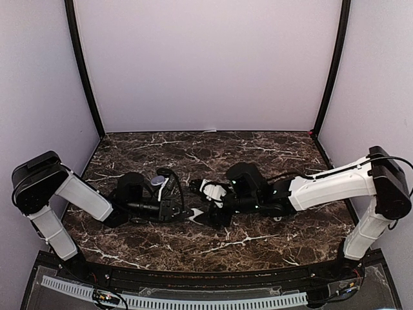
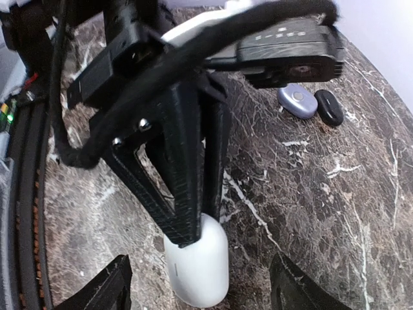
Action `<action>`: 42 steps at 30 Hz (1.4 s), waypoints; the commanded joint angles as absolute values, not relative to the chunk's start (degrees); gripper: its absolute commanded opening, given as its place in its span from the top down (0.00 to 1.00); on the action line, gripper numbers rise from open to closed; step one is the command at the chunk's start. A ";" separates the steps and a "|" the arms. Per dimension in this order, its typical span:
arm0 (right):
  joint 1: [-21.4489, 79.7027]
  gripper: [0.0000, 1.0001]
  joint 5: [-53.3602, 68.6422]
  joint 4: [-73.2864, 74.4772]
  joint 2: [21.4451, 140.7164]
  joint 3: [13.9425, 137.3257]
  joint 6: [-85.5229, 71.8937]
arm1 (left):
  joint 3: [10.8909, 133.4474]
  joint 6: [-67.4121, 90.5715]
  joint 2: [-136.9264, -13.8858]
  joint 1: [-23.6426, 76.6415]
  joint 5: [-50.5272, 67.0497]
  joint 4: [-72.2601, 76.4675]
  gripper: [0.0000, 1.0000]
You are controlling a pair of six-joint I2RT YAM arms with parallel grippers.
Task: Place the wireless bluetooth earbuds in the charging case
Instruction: Pass from the right arm to the left, then pass from the left arm to the right
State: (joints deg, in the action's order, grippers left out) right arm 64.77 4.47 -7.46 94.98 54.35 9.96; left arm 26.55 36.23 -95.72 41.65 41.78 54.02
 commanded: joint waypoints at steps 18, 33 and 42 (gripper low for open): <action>52.47 0.41 44.55 -10.89 93.67 52.86 -2.47 | 25.52 33.77 -91.18 41.75 53.37 66.01 0.78; 52.52 0.60 51.30 -7.03 98.66 56.46 -1.62 | 25.89 32.78 -91.07 41.75 53.35 66.14 0.78; 52.56 0.82 52.81 -5.56 99.23 57.25 -0.98 | 26.23 32.00 -90.55 41.75 53.25 65.18 0.78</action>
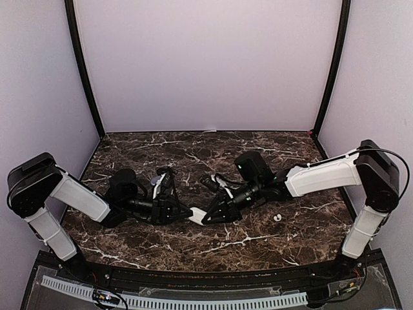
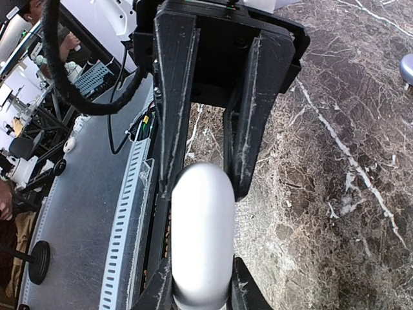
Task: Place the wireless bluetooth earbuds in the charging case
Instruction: Pass from the left arm to the right
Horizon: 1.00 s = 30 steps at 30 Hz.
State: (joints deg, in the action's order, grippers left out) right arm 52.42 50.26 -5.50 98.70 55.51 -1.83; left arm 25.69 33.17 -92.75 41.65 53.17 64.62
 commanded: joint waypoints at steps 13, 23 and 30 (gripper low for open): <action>52.56 1.00 52.85 -5.38 98.28 57.11 -0.69 | 25.09 31.95 -89.79 41.75 51.88 65.04 0.65; 52.56 1.00 50.77 -5.74 97.38 57.07 -0.64 | 24.51 30.34 -90.90 41.84 52.76 64.83 0.29; 52.58 1.00 49.70 -6.74 97.74 57.59 -1.43 | 22.51 27.55 -90.64 43.07 50.88 68.22 0.33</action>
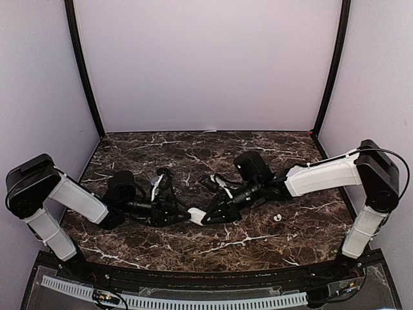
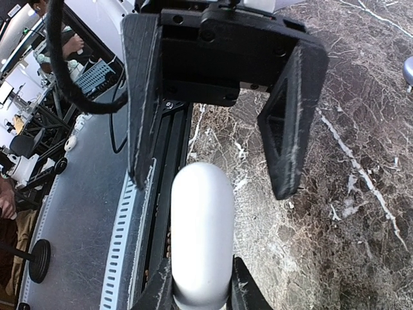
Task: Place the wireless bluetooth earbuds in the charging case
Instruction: Pass from the left arm to the right, then pass from the right arm to the left
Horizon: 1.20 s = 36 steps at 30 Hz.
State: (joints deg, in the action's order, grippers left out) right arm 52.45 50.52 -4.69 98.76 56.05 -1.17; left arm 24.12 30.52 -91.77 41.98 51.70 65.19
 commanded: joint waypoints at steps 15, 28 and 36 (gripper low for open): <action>52.81 1.00 47.65 -7.96 98.44 58.53 -2.02 | 23.70 22.60 -90.38 46.01 42.29 63.01 0.40; 53.96 1.00 44.14 -8.33 98.62 58.97 -1.69 | 24.08 23.91 -93.13 46.56 42.61 68.75 0.55; 53.98 1.00 43.81 -8.14 98.40 58.76 -1.43 | 24.52 23.80 -93.48 46.58 42.65 67.35 0.64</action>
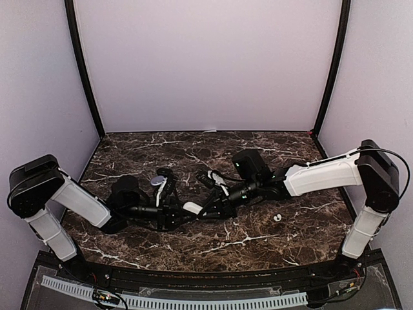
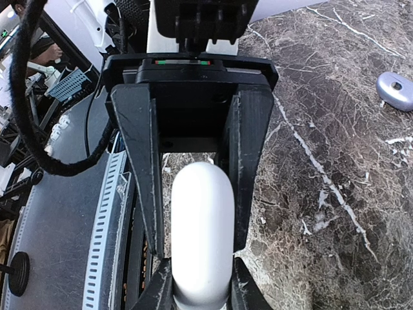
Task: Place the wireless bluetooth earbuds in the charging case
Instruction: Pass from the right arm to the left, then open the charging case.
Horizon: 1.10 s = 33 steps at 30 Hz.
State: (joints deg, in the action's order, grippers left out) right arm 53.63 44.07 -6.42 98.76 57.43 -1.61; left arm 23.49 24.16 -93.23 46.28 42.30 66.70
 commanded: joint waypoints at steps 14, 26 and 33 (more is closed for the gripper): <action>54.14 0.86 42.79 -6.87 97.28 58.18 -0.41 | 24.44 23.46 -93.04 46.58 44.28 67.46 0.80; 53.70 0.58 43.59 -8.78 95.74 57.91 -1.93 | 22.59 21.09 -91.83 46.58 48.41 69.51 0.81; 53.59 0.64 40.17 -6.36 97.01 59.01 -2.23 | 21.81 20.25 -90.80 46.58 49.46 69.96 0.81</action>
State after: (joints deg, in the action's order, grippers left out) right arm 53.69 43.46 -6.39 96.55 57.49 -1.67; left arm 22.83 21.78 -93.17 46.28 46.61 67.64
